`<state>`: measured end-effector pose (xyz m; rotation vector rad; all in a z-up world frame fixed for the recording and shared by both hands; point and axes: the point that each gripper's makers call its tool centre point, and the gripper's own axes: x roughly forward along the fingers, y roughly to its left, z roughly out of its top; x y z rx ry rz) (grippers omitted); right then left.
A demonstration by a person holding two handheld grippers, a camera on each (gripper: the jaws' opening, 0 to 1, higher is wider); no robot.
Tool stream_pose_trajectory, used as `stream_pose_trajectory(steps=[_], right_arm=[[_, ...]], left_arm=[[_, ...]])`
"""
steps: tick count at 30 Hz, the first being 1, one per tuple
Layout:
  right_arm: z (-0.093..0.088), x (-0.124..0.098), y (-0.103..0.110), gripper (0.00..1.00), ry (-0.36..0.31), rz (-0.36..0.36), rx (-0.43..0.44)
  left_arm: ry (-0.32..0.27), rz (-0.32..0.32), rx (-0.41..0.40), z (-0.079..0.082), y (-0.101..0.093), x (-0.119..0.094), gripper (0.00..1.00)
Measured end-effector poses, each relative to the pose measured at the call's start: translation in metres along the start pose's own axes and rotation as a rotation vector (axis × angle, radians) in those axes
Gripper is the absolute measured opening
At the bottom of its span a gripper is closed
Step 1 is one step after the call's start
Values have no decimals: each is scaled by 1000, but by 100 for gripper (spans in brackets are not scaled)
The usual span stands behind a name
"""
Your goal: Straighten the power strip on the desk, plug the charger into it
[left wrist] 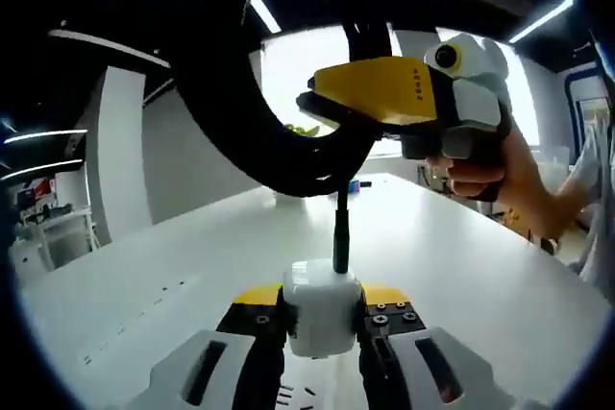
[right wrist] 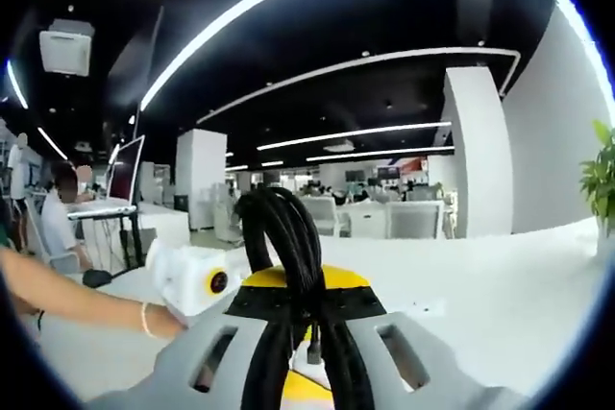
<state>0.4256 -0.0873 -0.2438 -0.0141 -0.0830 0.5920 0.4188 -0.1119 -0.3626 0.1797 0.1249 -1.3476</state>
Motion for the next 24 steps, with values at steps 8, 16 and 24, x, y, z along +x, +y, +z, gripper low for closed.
stream_pose_trajectory(steps=[8, 16, 24], right_arm=[[-1, 5, -6, 8, 13, 5, -23], [-2, 9, -12, 8, 28, 14, -7], [-2, 15, -12, 9, 44, 33, -13]], left_arm=[[8, -46, 17, -1, 2, 9, 27], [1, -75, 9, 0, 20, 11, 27], [-4, -90, -8, 1, 26, 10, 26]])
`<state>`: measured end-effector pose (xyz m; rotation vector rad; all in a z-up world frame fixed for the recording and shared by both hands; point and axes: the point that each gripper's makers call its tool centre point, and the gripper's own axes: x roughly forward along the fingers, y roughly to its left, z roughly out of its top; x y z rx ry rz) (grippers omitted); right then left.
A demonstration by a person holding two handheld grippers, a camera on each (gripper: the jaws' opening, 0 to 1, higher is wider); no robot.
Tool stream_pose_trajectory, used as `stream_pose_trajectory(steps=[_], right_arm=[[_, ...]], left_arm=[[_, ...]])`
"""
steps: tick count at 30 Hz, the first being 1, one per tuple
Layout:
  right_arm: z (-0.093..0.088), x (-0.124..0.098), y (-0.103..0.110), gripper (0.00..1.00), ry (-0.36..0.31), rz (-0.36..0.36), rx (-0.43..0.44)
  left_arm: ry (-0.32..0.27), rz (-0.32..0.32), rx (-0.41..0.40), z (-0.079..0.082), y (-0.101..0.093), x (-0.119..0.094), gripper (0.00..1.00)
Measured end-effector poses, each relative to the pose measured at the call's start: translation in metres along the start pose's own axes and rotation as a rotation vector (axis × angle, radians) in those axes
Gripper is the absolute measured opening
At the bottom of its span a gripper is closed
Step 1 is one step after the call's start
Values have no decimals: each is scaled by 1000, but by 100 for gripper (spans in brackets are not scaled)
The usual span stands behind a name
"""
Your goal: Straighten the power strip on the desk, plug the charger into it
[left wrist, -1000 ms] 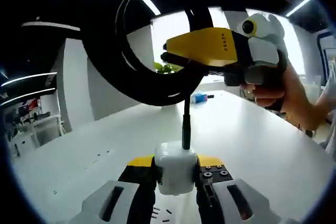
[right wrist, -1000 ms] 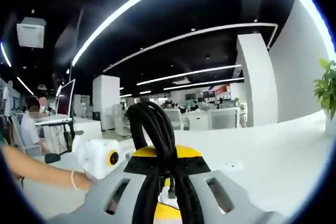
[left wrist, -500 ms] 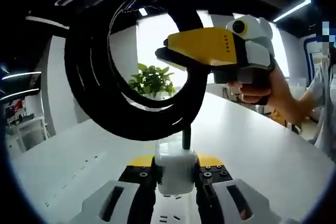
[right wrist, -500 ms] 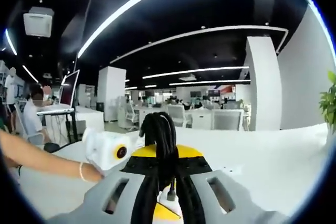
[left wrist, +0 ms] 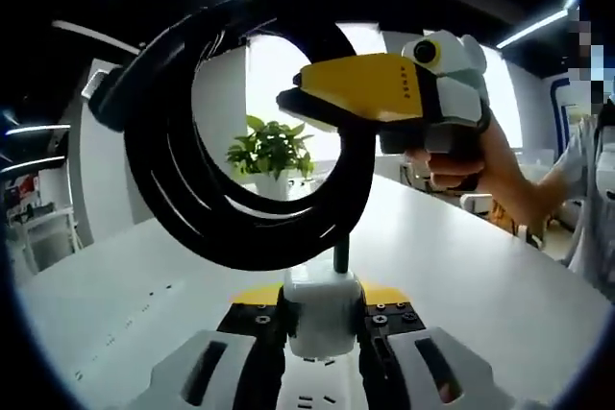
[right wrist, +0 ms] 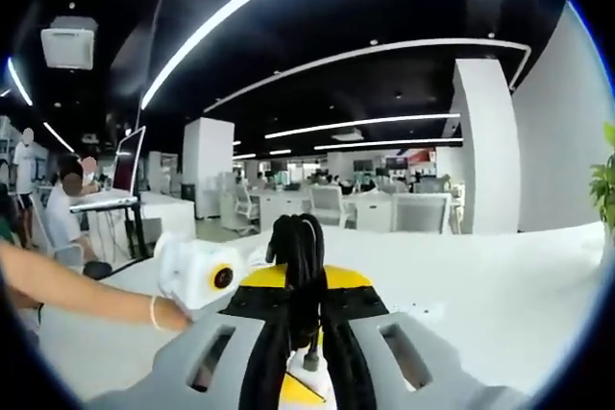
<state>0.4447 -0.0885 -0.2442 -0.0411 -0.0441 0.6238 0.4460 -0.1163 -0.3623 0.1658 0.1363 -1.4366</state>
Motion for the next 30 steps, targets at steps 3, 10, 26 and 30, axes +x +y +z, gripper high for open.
stream_pose_trajectory(steps=[3, 10, 26, 30], right_arm=[[2, 2, 1, 9, 2, 1, -17], [0, 5, 2, 8, 34, 0, -26], [-10, 8, 7, 7, 62, -1, -37], [-8, 9, 12, 7, 55, 1, -45]], left_arm=[[-22, -2, 2, 3, 2, 1, 26], [-53, -41, -13, 2, 1, 3, 26], [-6, -70, 29, -6, -3, 2, 27], [-14, -62, 48, -5, -2, 3, 27]])
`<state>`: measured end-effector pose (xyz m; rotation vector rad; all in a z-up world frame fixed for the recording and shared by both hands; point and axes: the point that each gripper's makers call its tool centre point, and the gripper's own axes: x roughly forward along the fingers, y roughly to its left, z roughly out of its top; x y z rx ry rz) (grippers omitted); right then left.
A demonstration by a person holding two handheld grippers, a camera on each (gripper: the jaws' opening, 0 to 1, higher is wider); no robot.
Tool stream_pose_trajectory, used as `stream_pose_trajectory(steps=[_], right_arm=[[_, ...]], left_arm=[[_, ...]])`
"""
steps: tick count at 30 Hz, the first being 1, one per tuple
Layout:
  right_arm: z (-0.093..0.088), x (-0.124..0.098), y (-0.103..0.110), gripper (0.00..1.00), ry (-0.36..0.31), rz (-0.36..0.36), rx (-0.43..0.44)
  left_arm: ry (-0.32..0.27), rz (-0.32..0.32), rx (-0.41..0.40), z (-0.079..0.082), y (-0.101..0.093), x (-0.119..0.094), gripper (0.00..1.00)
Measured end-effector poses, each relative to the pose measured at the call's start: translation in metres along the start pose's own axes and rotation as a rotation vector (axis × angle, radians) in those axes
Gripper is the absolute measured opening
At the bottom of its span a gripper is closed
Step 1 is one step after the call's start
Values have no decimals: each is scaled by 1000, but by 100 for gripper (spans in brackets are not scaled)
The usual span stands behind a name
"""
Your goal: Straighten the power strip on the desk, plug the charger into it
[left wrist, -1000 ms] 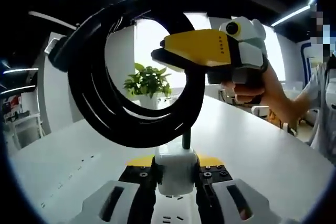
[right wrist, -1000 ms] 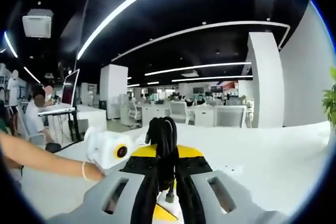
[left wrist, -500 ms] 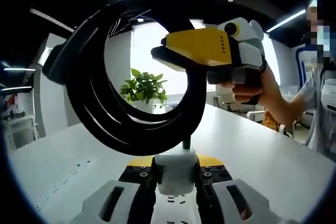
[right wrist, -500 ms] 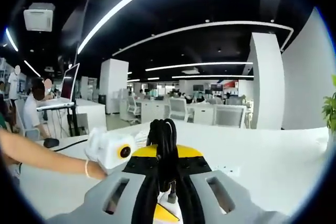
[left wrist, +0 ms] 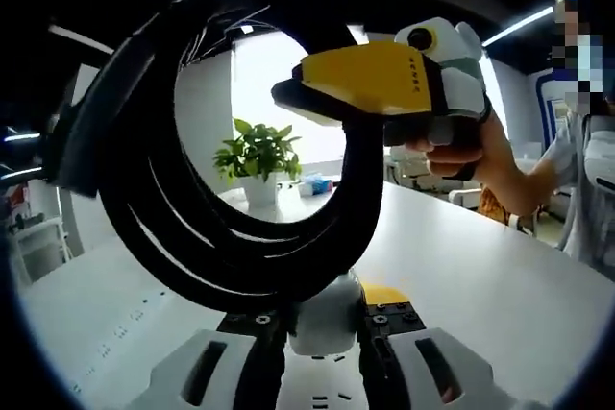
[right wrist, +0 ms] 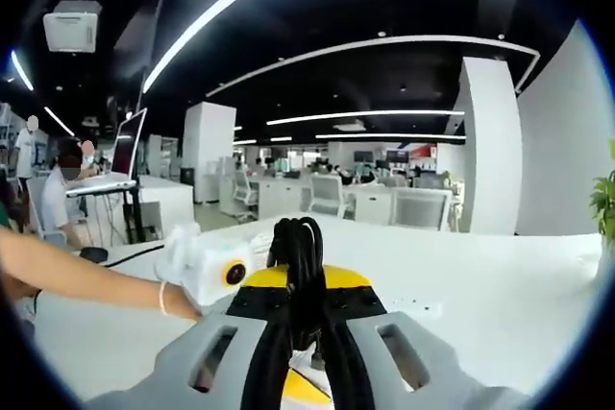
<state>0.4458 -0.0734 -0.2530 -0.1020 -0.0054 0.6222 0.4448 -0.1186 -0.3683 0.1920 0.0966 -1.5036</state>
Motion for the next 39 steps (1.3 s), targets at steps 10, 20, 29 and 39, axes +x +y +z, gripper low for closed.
stream_pose_trajectory(steps=[10, 20, 29, 39], right_arm=[[-4, 1, 5, 7, 6, 10, -10], [-5, 1, 2, 7, -1, 8, 5], [-12, 0, -1, 7, 4, 7, 12], [-3, -23, 1, 18, -51, 32, -89]], left_arm=[[17, -1, 15, -4, 0, 2, 27], [45, -19, 17, -6, -1, 1, 27], [67, -18, 28, -13, 0, 2, 27], [94, -6, 20, -23, 1, 4, 26]])
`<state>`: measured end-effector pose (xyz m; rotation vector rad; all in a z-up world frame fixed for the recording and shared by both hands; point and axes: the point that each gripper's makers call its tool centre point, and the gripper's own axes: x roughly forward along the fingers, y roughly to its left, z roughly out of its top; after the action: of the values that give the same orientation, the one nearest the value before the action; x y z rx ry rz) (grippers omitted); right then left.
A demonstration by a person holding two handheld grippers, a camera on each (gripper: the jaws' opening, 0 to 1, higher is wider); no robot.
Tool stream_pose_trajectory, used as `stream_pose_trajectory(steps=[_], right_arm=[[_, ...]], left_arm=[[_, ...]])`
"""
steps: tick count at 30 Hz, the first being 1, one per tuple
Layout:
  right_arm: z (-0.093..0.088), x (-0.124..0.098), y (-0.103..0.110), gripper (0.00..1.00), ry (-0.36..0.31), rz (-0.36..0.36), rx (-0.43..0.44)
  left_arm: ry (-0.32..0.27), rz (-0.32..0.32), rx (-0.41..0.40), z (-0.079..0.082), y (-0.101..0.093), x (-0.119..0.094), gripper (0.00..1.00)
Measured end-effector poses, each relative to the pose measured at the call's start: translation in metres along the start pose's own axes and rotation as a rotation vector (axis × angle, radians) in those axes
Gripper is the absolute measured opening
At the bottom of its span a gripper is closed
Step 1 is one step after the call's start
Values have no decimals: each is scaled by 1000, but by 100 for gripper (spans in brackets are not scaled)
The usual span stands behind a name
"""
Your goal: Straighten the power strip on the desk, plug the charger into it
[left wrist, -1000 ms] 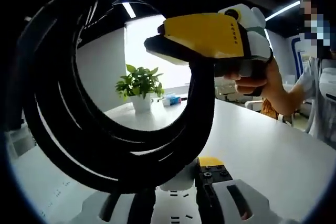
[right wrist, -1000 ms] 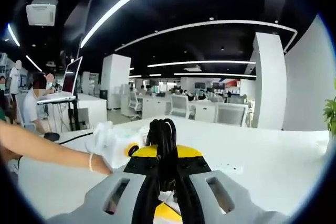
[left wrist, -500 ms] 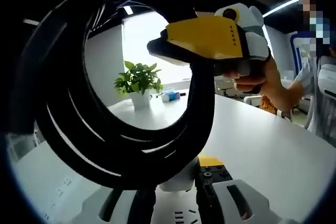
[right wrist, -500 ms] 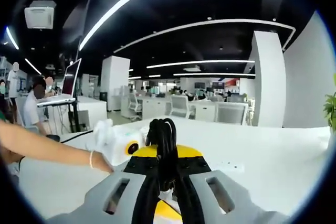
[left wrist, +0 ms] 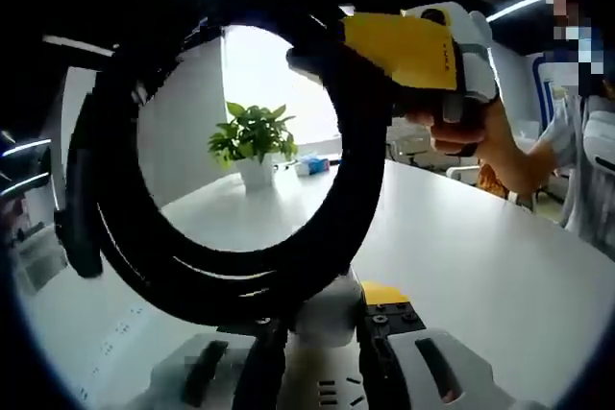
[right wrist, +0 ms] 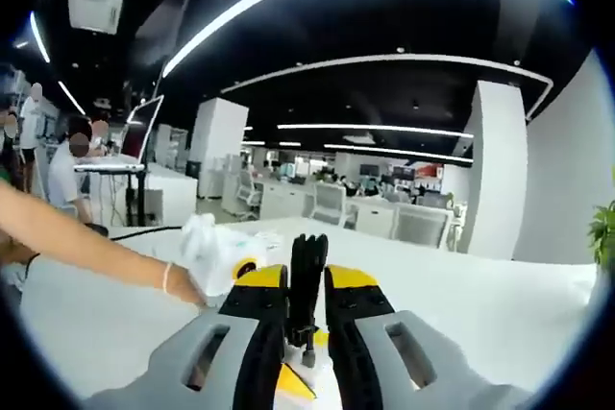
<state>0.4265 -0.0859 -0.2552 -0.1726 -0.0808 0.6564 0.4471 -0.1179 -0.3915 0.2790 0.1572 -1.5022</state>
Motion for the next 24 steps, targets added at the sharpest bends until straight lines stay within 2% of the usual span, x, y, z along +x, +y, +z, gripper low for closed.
stream_pose_trajectory(steps=[4, 6, 7, 8, 10, 11, 12, 13, 14, 16, 17, 19, 20, 22, 24], right_arm=[[4, -10, -10, 29, -10, -11, -12], [5, -16, -11, 33, -21, 21, 10], [4, -18, -12, 32, -16, 35, 10], [1, -21, -8, 31, -10, 88, -33], [-9, -23, -6, 31, 26, 130, -53], [-14, -23, -3, 30, 38, 168, -90], [-23, -22, -5, 30, 75, 172, -111], [-31, -22, -7, 30, 121, 178, -158], [-38, -22, -3, 29, 145, 226, -236], [-48, -23, 2, 25, 184, 272, -296], [-48, -22, 6, 22, 172, 299, -308], [-51, -21, 6, 21, 182, 302, -289], [-53, -19, 9, 21, 171, 331, -307], [-60, -17, 9, 21, 204, 353, -318], [-62, -15, 10, 21, 204, 365, -334]], left_arm=[[0, 2, 6, 1, 0, 3, 26], [2, 1, 6, 0, 0, 3, 26], [2, 1, 8, -1, 0, 3, 26], [1, 1, 7, -1, 1, 2, 26], [1, 2, 11, -1, 2, 2, 26], [1, 2, 13, -1, 3, 2, 26], [3, 1, 13, -1, 3, 2, 26], [3, 1, 13, -1, 3, 2, 26], [4, 1, 14, 0, 3, 1, 26], [4, 1, 15, 0, 3, 1, 26], [3, 1, 16, 0, 3, 1, 26], [3, 0, 16, 0, 3, 0, 27], [3, -1, 16, 0, 3, 0, 27], [6, 0, 20, 0, 3, 0, 27], [8, 1, 22, 1, 2, -1, 27]])
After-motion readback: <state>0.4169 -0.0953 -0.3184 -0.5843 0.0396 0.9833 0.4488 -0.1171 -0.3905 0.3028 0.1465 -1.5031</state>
